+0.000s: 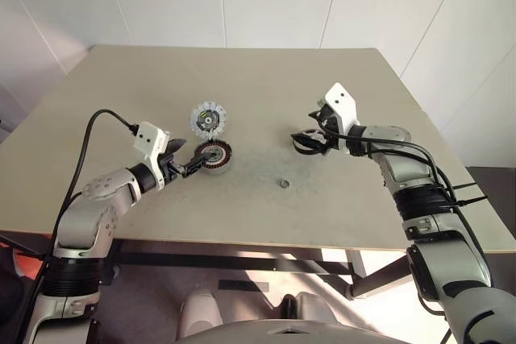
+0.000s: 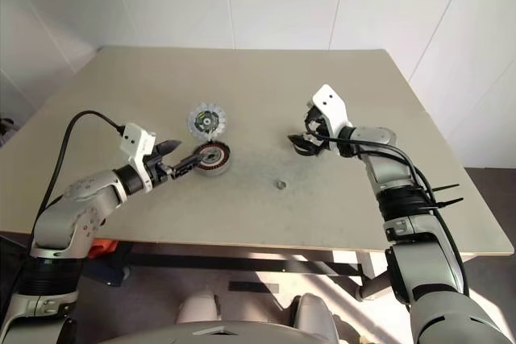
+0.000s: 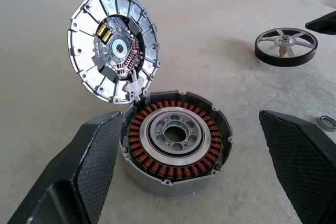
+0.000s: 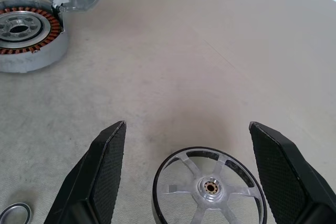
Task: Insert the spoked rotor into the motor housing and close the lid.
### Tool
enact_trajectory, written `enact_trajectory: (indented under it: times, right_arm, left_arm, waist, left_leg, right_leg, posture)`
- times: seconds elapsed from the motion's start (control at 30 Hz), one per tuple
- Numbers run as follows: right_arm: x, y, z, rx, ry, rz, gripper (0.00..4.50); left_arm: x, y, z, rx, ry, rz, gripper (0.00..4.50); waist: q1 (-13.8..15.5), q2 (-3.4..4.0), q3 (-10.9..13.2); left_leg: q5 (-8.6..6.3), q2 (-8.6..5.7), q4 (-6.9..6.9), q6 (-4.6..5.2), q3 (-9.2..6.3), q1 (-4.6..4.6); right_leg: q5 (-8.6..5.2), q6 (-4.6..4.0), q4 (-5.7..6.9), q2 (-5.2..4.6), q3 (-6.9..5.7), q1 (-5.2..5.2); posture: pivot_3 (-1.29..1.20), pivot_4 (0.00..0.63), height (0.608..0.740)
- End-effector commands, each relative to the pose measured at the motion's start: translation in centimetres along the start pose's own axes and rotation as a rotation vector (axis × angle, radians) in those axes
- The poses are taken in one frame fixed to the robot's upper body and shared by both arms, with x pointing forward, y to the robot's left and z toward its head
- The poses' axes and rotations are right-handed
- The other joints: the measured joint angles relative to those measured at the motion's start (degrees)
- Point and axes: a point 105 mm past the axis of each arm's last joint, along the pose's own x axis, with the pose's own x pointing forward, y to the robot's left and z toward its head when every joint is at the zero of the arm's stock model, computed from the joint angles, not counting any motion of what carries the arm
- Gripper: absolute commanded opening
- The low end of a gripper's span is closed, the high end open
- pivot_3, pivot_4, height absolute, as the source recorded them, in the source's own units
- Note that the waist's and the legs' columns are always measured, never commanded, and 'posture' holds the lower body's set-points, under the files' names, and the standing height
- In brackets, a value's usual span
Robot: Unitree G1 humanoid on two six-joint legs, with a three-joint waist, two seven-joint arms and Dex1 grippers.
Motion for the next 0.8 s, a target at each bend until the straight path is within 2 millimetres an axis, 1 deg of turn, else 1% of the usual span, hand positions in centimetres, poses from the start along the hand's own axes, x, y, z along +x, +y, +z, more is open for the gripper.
enact_trajectory:
  times: [0.03,0.13,0.47,0.57,0.7,0.8]
  right_arm:
    - [-0.21,-0.40,1.84,-0.033,-0.056,-0.017,4.24]
    - [0.01,-0.17,1.99,-0.034,-0.059,-0.007,4.24]
    - [0.09,0.09,1.97,-0.034,-0.062,-0.003,4.24]
    - [-0.10,-0.16,1.86,-0.033,-0.057,-0.012,4.24]
    - [-0.01,0.29,1.91,-0.036,-0.056,0.006,4.24]
    - [-0.09,0.27,1.89,-0.034,-0.055,0.003,4.24]
  left_arm:
    - [0.08,-0.18,1.01,0.028,-0.030,-0.004,4.39]
    - [0.08,-0.09,1.22,0.029,-0.032,-0.003,4.39]
    - [-0.12,-0.01,0.95,0.030,-0.022,0.004,4.39]
    - [-0.06,-0.11,0.83,0.028,-0.021,0.004,4.39]
    - [-0.02,-0.20,0.85,0.025,-0.022,0.004,4.39]
    - [-0.08,-0.17,0.62,0.023,-0.017,0.008,4.39]
  waist:
    - [0.0,0.00,0.0]
    - [0.0,0.00,0.0]
    - [0.0,0.00,0.0]
    - [0.0,0.00,0.0]
    - [0.0,0.00,0.0]
    - [0.0,0.00,0.0]
  left_leg:
    - [0.00,0.00,0.00,0.00,0.00,0.00]
    - [0.00,0.00,0.00,0.00,0.00,0.00]
    - [0.00,0.00,0.02,0.00,0.00,0.00]
    - [0.00,0.00,0.02,0.00,0.00,0.00]
    - [0.00,0.00,0.02,0.00,0.00,0.00]
    - [0.00,0.00,0.02,0.00,0.00,0.00]
  right_leg:
    - [0.00,0.00,0.00,0.00,0.00,0.00]
    - [0.00,0.00,0.00,0.00,0.00,0.00]
    - [0.00,0.00,0.02,0.00,0.00,0.00]
    - [0.00,0.00,0.02,0.00,0.00,0.00]
    - [0.00,0.00,0.02,0.00,0.00,0.00]
    - [0.00,0.00,0.02,0.00,0.00,0.00]
  posture:
    - [0.00,0.000,0.740]
    - [0.00,0.000,0.740]
    - [0.00,0.000,0.740]
    - [0.00,0.000,0.740]
    - [0.00,0.000,0.740]
    - [0.00,0.000,0.740]
